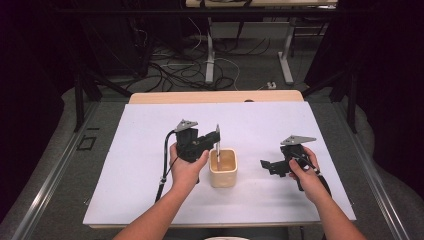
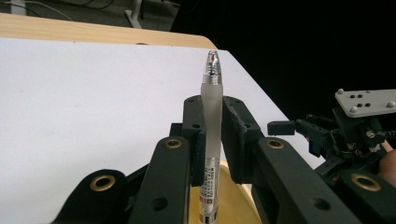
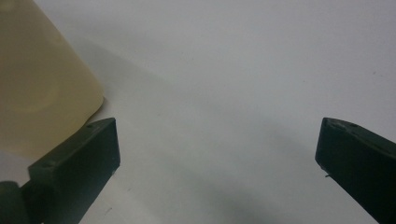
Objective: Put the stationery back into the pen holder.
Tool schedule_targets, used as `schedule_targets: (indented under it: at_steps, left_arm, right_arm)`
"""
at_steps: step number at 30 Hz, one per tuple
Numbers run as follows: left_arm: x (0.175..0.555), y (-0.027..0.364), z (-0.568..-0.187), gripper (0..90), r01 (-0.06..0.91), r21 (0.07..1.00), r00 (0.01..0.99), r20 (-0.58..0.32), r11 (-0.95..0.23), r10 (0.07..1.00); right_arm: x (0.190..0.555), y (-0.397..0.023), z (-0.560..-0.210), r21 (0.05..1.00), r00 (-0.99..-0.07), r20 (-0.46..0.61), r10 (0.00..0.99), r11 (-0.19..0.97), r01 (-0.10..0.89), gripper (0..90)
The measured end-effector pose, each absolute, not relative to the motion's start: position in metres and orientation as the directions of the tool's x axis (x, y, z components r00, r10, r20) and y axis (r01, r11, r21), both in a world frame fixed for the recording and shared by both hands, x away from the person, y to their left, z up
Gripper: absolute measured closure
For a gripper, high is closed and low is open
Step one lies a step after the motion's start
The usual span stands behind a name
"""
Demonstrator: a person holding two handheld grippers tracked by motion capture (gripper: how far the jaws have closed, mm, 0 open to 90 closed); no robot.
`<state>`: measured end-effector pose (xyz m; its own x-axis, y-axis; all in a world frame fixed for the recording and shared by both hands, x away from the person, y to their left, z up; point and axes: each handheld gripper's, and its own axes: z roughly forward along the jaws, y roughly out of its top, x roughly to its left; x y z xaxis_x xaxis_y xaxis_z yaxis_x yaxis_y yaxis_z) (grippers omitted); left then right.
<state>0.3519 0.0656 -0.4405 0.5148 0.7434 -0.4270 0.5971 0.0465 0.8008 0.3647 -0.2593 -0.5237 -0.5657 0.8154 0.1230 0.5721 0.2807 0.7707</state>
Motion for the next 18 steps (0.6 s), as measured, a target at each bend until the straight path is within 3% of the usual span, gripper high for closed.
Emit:
schedule_targets:
  at_steps: [10, 18]
  left_arm:
    - [0.351, 0.068, -0.446, 79.5, 0.616, 0.786, 0.502, -0.438, 0.047, 0.745]
    - [0.354, 0.079, -0.441, 59.7, 0.620, 0.780, 0.479, -0.464, 0.087, 0.745]
  right_arm:
    - [0.364, -0.259, -0.524, 0.769, -0.569, 0.127, 0.813, 0.282, 0.574, 0.0]
    - [0.365, -0.259, -0.524, 0.770, -0.572, 0.126, 0.811, 0.284, 0.572, 0.0]
